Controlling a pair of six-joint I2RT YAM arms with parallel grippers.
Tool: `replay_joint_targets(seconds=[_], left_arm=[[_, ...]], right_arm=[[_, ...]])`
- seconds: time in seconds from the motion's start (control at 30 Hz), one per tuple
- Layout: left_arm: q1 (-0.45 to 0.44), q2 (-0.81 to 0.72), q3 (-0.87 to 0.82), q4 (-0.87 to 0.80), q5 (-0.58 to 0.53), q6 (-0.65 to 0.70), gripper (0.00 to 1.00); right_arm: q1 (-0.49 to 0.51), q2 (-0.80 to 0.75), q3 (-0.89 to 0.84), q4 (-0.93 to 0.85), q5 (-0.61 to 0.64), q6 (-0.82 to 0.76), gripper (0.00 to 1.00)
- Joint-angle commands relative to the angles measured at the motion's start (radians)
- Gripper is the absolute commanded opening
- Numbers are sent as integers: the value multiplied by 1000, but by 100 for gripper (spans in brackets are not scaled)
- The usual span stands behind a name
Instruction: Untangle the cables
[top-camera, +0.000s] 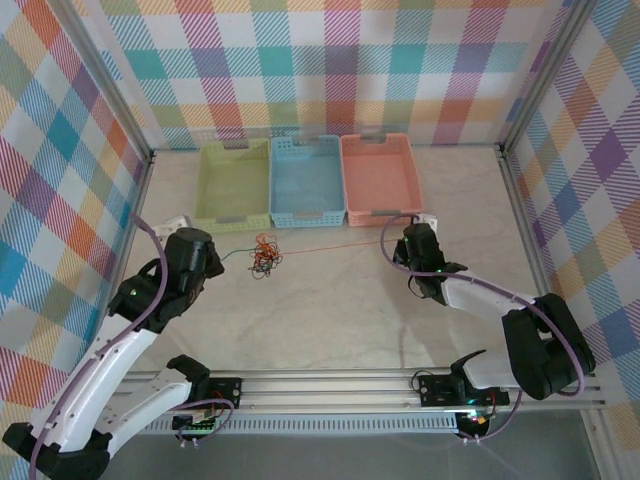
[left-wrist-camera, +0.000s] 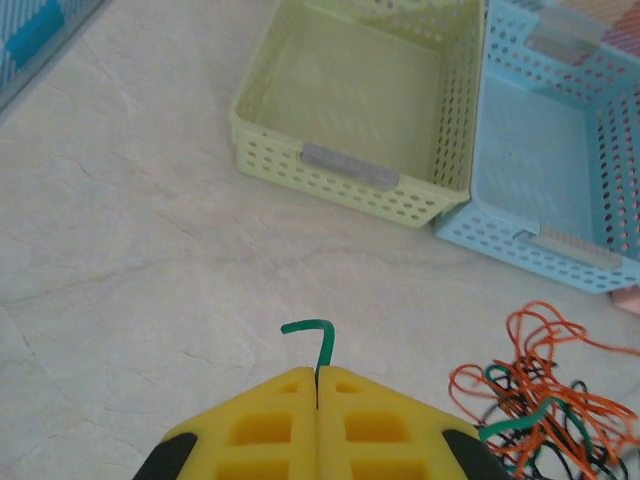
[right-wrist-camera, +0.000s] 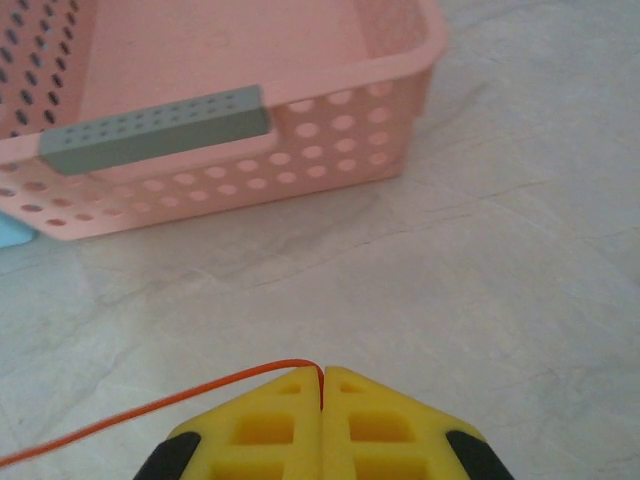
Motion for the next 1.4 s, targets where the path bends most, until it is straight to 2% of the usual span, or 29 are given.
replay_joint_targets(seconds=[0.0, 0.17, 0.5, 0.77, 0.87, 1.0, 1.1, 1.17, 1.27, 1.37], left_arm=[[27, -41, 13, -38, -79, -16, 0], [42, -71, 51, -59, -96, -5, 0], [54, -76, 180, -157, -250, 12, 0], [55, -93, 212, -171, -324, -2, 0], [54, -93, 182, -119, -251, 12, 0], [54, -92, 107, 38, 6, 79, 0], [54, -53, 84, 127, 227, 119, 0], [54, -11, 92, 148, 338, 132, 0], [55, 41, 100, 171, 450, 141, 0], [55, 75, 94, 190, 527, 148, 0]], right_arm=[[-28, -27, -20, -39, 93, 74, 0], [-45, -53, -41, -52, 135, 123, 0], [-96, -142, -103, -86, 224, 246, 0], [-130, -148, -116, -109, 226, 311, 0], [-130, -148, -124, -77, 211, 292, 0], [-129, -158, -149, 65, 74, 186, 2], [-126, -148, -148, 167, -97, 108, 26], [-117, -136, -131, 196, -190, 61, 37], [-86, -132, -111, 223, -268, -1, 48], [-52, -139, -113, 293, -367, -63, 52]])
